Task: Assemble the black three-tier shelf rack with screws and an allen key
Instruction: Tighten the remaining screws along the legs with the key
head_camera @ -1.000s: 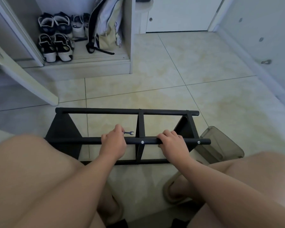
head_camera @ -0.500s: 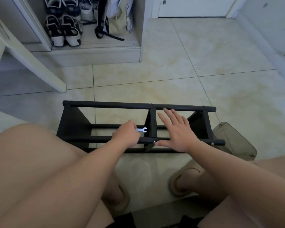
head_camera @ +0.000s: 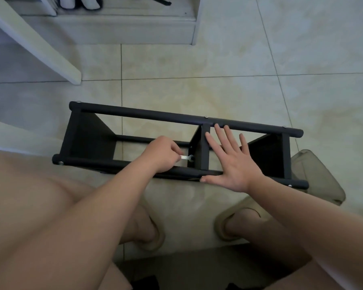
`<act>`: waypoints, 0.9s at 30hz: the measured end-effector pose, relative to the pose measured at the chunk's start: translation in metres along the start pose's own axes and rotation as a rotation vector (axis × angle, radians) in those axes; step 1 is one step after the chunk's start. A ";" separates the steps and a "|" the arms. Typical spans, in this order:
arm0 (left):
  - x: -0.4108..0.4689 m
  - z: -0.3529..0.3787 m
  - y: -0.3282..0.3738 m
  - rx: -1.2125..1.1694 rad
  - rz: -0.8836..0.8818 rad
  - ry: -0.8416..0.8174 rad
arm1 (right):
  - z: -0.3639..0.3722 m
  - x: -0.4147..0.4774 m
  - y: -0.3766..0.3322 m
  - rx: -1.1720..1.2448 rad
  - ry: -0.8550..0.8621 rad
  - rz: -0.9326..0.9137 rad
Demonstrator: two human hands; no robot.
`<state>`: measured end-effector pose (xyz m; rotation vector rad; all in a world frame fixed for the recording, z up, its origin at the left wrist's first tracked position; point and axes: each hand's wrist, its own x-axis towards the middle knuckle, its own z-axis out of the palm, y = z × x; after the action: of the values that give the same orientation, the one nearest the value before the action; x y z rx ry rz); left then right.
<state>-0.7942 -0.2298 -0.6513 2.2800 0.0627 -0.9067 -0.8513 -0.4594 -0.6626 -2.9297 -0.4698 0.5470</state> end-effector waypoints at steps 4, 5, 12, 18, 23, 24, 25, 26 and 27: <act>0.007 -0.007 0.003 -0.039 0.018 -0.071 | 0.002 0.003 0.000 -0.008 0.037 0.028; 0.009 -0.006 0.004 -0.036 0.026 -0.081 | 0.003 0.003 0.000 -0.006 0.042 0.034; 0.019 0.008 0.012 -0.206 0.012 -0.155 | 0.005 0.003 0.000 0.009 0.057 0.025; 0.024 0.006 0.018 -0.447 -0.130 -0.309 | 0.007 0.002 0.000 0.023 0.075 0.018; 0.027 0.007 0.016 -0.567 -0.214 -0.286 | 0.006 0.002 0.000 0.036 0.073 0.021; 0.027 0.007 0.016 -0.586 -0.218 -0.284 | 0.006 0.001 -0.001 0.035 0.074 0.020; 0.026 0.008 0.016 -0.598 -0.220 -0.280 | 0.006 0.001 -0.001 0.034 0.075 0.020; 0.026 0.008 0.016 -0.602 -0.219 -0.271 | 0.007 0.001 -0.002 0.034 0.078 0.020; 0.026 0.009 0.016 -0.603 -0.217 -0.257 | 0.007 0.001 -0.002 0.034 0.079 0.021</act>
<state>-0.7757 -0.2530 -0.6627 1.6083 0.4184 -1.1068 -0.8539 -0.4569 -0.6685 -2.9141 -0.4162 0.4350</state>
